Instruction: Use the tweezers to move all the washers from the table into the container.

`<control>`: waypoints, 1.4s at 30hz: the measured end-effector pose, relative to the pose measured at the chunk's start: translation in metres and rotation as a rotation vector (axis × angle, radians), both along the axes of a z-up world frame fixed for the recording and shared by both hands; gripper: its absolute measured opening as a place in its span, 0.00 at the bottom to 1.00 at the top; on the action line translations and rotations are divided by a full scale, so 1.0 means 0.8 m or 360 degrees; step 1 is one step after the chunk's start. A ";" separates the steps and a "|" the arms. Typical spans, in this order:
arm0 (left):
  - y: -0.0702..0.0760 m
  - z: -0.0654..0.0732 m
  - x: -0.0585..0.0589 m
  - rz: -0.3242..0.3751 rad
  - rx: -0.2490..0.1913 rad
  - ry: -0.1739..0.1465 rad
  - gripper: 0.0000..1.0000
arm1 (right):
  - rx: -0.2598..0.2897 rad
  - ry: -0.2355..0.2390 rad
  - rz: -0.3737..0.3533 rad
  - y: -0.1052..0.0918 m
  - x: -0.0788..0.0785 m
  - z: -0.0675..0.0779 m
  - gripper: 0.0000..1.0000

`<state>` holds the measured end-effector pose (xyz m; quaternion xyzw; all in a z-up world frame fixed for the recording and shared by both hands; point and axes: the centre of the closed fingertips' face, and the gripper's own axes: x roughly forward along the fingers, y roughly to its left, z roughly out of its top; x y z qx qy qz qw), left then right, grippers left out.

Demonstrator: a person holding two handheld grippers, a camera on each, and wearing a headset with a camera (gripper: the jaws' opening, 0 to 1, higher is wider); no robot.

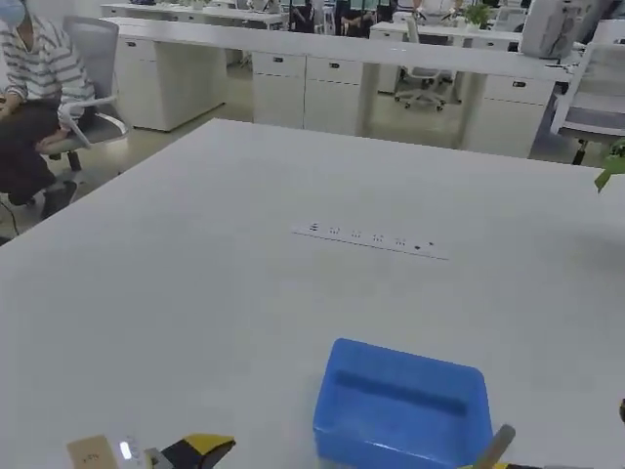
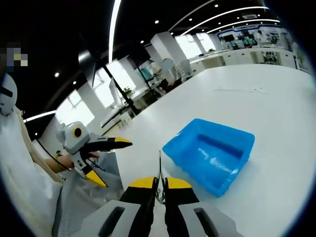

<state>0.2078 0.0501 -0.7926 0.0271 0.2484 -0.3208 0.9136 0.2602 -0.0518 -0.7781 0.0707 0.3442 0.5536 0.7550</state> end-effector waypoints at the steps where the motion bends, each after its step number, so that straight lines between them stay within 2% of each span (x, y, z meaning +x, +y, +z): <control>1: 0.000 0.000 0.000 -0.0001 -0.0003 -0.0007 0.83 | -0.0001 -0.0012 -0.0009 -0.001 0.003 0.003 0.03; 4: 0.001 0.005 0.002 0.0017 -0.0039 -0.0028 0.83 | 0.0013 -0.0034 -0.0056 -0.006 0.017 0.012 0.03; 6: 0.003 0.010 0.004 0.0037 -0.0054 -0.0056 0.84 | 0.0024 -0.0044 -0.0089 -0.008 0.025 0.016 0.03; 7: 0.003 0.014 0.005 0.0046 -0.0084 -0.0079 0.84 | 0.0026 -0.0049 -0.0102 -0.009 0.029 0.018 0.03; 13: 0.001 0.023 0.007 0.0066 -0.0154 -0.0109 0.85 | 0.0009 -0.0104 -0.0156 -0.012 0.054 0.021 0.03; 18: 0.001 0.033 0.007 0.0076 -0.0227 -0.0131 0.86 | -0.0021 -0.0144 -0.0202 -0.011 0.076 0.017 0.03; 23: 0.002 0.036 0.007 0.0082 -0.0231 -0.0139 0.84 | -0.0091 -0.0189 -0.0245 -0.012 0.096 0.006 0.03; 26: 0.004 0.039 0.008 0.0088 -0.0214 -0.0167 0.82 | -0.0119 -0.0207 -0.0265 -0.013 0.107 -0.001 0.03; 27: 0.004 0.038 0.008 0.0087 -0.0213 -0.0164 0.81 | -0.0130 -0.0208 -0.0265 -0.013 0.109 -0.004 0.03; 28: 0.005 0.035 0.008 0.0089 -0.0207 -0.0140 0.80 | -0.0156 -0.0221 -0.0266 -0.013 0.112 -0.008 0.03; 31: 0.006 0.039 0.009 0.0092 -0.0203 -0.0179 0.81 | -0.0225 -0.0266 -0.0257 -0.015 0.120 -0.018 0.03; 33: 0.005 0.040 0.009 0.0088 -0.0223 -0.0176 0.80 | -0.0249 -0.0283 -0.0254 -0.015 0.124 -0.022 0.03; 39: 0.007 0.037 0.010 0.0096 -0.0208 -0.0174 0.79 | -0.0321 -0.0306 -0.0220 -0.015 0.127 -0.039 0.03; 42: 0.007 0.038 0.010 0.0098 -0.0208 -0.0179 0.79 | -0.0323 -0.0309 -0.0222 -0.016 0.128 -0.042 0.03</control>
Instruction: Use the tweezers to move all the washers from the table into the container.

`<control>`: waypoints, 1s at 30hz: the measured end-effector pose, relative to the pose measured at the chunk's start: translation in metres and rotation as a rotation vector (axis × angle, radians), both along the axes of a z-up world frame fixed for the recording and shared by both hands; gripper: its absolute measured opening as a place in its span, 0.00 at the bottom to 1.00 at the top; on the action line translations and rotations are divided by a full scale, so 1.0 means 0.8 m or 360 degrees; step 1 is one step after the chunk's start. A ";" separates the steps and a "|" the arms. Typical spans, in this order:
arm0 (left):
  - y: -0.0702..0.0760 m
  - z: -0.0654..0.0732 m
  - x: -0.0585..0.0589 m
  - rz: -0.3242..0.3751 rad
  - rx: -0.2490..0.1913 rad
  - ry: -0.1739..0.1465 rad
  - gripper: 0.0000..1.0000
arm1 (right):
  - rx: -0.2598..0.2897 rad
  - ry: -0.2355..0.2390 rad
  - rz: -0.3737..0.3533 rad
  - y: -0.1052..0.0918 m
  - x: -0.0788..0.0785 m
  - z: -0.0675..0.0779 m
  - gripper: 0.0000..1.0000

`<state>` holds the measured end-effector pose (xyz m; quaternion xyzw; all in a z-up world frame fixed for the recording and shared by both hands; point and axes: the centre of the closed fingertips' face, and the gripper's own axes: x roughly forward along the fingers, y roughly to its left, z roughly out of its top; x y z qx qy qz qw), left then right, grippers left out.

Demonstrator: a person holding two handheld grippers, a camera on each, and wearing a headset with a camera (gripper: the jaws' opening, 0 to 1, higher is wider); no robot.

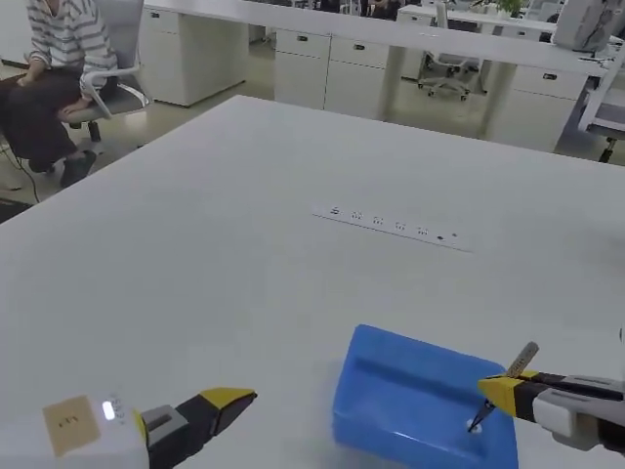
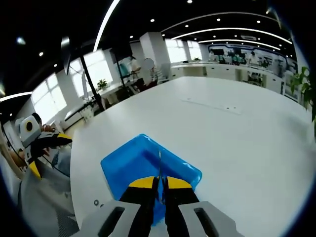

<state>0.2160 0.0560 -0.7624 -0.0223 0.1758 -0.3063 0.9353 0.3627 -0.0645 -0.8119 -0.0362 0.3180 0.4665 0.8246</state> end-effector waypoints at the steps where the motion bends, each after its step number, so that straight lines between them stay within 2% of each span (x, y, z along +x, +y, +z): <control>1: 0.000 0.000 0.000 0.0000 -0.0001 0.0002 0.79 | -0.0004 -0.0004 0.0003 0.000 0.000 -0.001 0.03; 8: 0.001 -0.002 0.000 -0.0006 0.0011 0.0008 0.77 | -0.0006 -0.0014 0.0004 0.002 0.004 -0.005 0.03; 15: -0.002 -0.005 -0.002 -0.0026 0.0027 0.0023 0.76 | -0.0053 -0.0022 0.0038 0.002 0.005 -0.015 0.03; 21: -0.002 -0.004 -0.002 -0.0031 0.0040 0.0017 0.77 | -0.0058 -0.0030 0.0042 0.001 0.005 -0.016 0.04; 25: -0.002 -0.003 -0.003 -0.0033 0.0041 0.0009 0.77 | -0.0032 -0.0037 0.0025 0.002 -0.001 -0.009 0.04; 30: -0.001 -0.002 -0.002 -0.0024 0.0030 0.0002 0.76 | -0.0008 -0.0065 -0.0002 -0.004 0.001 0.000 0.03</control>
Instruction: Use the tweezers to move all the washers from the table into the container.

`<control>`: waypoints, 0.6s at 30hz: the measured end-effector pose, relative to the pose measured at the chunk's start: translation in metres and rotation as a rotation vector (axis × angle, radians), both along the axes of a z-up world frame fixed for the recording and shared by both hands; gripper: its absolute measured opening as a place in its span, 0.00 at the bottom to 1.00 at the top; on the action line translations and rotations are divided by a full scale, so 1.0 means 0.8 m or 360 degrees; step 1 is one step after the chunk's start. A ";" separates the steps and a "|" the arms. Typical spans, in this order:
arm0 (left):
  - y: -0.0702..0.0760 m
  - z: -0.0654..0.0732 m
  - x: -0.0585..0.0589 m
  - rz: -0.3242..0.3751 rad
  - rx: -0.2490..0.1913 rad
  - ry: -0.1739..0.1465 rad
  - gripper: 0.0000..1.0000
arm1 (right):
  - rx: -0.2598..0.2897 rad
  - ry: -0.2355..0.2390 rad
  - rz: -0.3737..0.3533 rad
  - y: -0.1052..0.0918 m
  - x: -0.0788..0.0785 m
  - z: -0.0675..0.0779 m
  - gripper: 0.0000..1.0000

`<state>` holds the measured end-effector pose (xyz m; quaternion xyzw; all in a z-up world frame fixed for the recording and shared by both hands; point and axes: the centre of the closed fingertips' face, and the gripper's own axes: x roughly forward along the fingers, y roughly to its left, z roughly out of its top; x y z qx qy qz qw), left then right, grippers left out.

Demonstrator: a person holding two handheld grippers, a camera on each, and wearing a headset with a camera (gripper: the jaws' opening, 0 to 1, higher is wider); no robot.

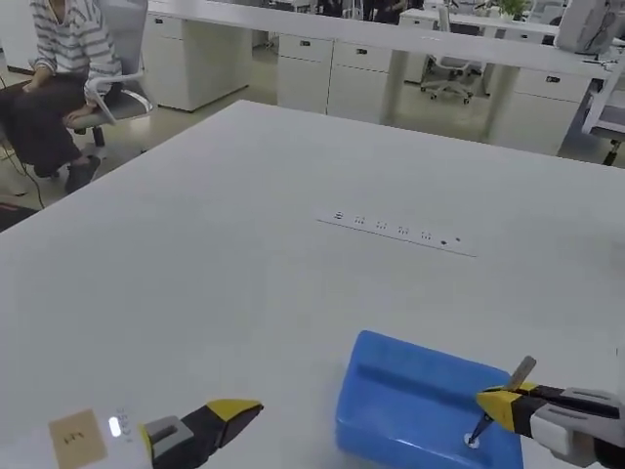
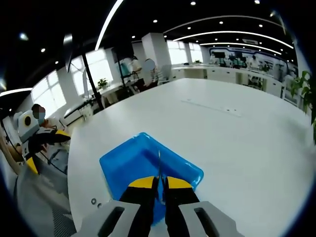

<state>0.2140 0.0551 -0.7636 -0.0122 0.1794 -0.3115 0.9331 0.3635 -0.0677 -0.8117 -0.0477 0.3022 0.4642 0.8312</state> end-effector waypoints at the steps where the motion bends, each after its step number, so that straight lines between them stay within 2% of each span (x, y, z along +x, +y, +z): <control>1: 0.000 0.000 0.000 0.0002 0.0002 -0.0002 0.76 | 0.0011 -0.0002 -0.0009 -0.001 0.000 0.003 0.03; 10: 0.000 0.001 0.001 0.0008 0.0000 -0.0012 0.76 | 0.0156 -0.0013 -0.0068 -0.010 -0.017 0.040 0.03; 18: -0.002 0.000 -0.001 -0.0005 0.0011 -0.0015 0.75 | 0.0317 0.0053 -0.0106 -0.005 -0.047 0.059 0.03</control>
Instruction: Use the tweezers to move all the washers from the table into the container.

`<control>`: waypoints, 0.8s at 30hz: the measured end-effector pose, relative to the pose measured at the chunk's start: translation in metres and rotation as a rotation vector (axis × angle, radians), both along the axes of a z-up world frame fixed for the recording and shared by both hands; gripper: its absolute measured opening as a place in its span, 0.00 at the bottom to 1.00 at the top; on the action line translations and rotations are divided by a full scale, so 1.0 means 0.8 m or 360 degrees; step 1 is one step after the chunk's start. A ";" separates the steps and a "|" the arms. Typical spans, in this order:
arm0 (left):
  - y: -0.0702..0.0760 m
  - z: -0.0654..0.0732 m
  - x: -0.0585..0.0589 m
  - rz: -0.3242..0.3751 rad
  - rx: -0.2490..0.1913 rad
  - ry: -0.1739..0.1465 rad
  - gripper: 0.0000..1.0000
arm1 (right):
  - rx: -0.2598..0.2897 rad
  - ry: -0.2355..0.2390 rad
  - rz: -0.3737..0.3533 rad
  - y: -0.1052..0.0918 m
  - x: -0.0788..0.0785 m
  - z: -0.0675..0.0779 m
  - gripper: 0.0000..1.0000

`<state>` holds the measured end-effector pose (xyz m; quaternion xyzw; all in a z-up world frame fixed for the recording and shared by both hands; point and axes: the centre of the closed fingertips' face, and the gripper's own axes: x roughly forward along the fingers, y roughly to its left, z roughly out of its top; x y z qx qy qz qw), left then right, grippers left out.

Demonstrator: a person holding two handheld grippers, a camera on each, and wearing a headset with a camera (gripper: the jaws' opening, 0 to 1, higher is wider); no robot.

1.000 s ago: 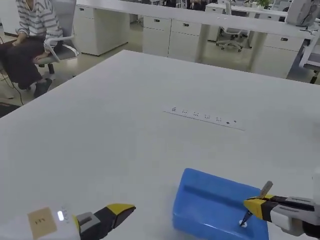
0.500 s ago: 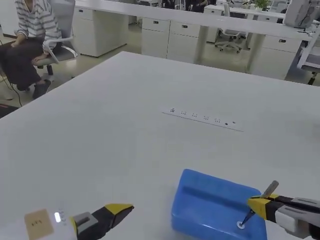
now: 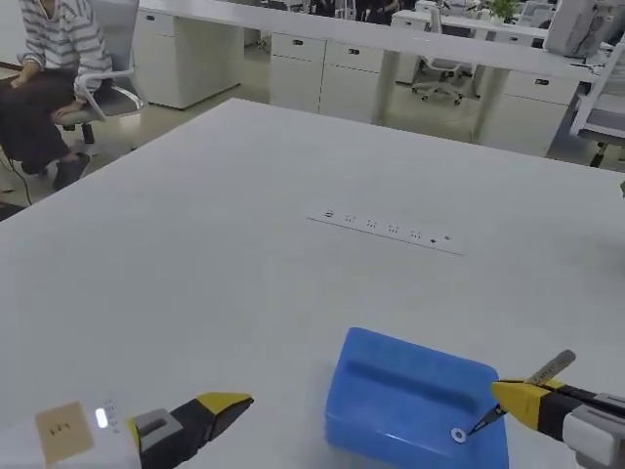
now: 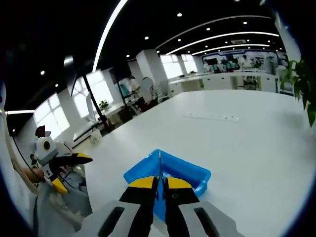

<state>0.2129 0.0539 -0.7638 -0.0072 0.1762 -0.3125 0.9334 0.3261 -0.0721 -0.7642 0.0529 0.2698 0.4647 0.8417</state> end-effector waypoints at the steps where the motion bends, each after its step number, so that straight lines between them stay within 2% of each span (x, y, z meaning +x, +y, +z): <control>1: 0.000 0.000 0.000 -0.0001 0.0001 0.0002 0.75 | 0.0011 0.0006 -0.0001 0.001 -0.006 0.000 0.03; 5: -0.001 0.001 -0.001 -0.0001 -0.0002 -0.0001 0.75 | 0.0036 0.0049 0.0012 0.006 -0.024 -0.005 0.03; 14: -0.004 0.000 -0.003 -0.0022 0.0028 -0.0010 0.74 | 0.0043 0.0177 0.0046 0.023 -0.062 -0.037 0.03; 20: -0.005 -0.003 -0.004 -0.0039 0.0065 -0.0012 0.73 | 0.0008 0.0263 0.0087 0.030 -0.077 -0.067 0.04; 24: -0.004 -0.003 -0.003 -0.0039 0.0071 -0.0015 0.73 | 0.0011 0.0308 0.0132 0.040 -0.085 -0.077 0.04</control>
